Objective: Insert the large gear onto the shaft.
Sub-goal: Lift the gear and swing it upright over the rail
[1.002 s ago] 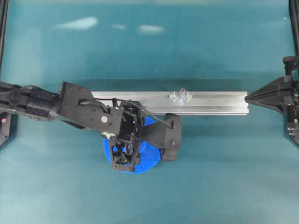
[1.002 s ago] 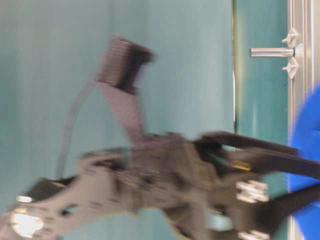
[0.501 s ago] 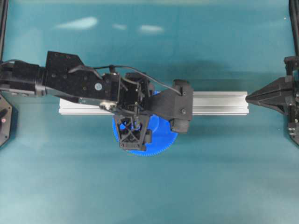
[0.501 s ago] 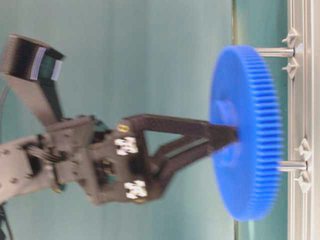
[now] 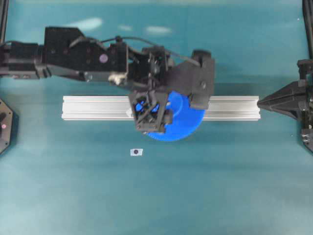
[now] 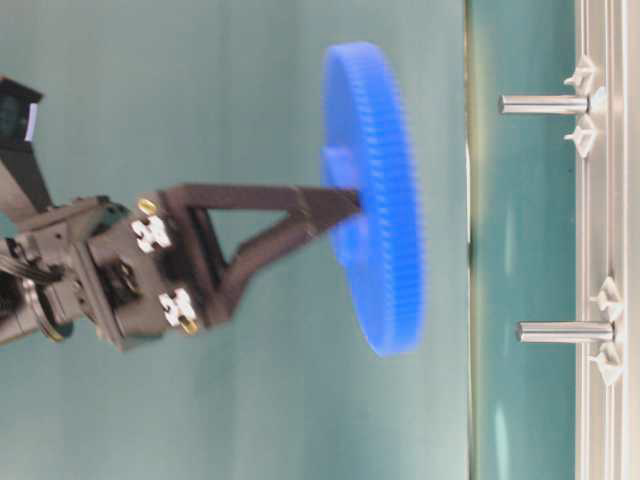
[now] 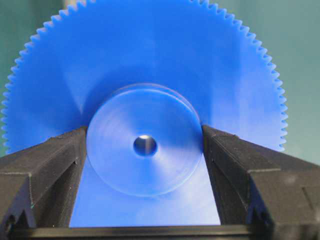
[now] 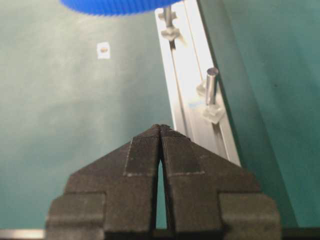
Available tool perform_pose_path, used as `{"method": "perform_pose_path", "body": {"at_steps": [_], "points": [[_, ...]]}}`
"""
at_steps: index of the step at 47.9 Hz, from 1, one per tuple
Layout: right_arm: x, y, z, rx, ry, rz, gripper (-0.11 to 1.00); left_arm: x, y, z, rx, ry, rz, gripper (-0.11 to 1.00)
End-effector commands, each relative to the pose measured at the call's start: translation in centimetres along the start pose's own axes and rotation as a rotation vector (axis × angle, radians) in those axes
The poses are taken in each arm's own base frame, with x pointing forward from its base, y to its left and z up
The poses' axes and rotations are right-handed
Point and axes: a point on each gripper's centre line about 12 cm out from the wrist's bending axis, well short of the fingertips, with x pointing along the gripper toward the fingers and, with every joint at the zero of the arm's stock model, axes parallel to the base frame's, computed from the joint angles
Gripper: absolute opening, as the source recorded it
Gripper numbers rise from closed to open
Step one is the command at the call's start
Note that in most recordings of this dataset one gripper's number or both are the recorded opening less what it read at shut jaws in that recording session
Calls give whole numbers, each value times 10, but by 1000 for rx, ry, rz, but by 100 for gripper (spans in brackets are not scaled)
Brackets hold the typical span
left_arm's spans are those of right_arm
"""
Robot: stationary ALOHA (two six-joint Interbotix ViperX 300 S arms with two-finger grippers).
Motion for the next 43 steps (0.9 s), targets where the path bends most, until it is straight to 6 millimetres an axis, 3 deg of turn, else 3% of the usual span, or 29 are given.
{"method": "perform_pose_path", "body": {"at_steps": [1, 22, 43], "points": [[0, 0, 4, 14, -9, 1, 5, -14, 6, 12, -4, -52, 12, 77], [1, 0, 1, 14, -6, -2, 5, 13, 24, 29, 33, -45, 31, 77], [-3, -1, -3, 26, -14, 0, 5, 51, 29, 27, 22, 13, 25, 77]]}}
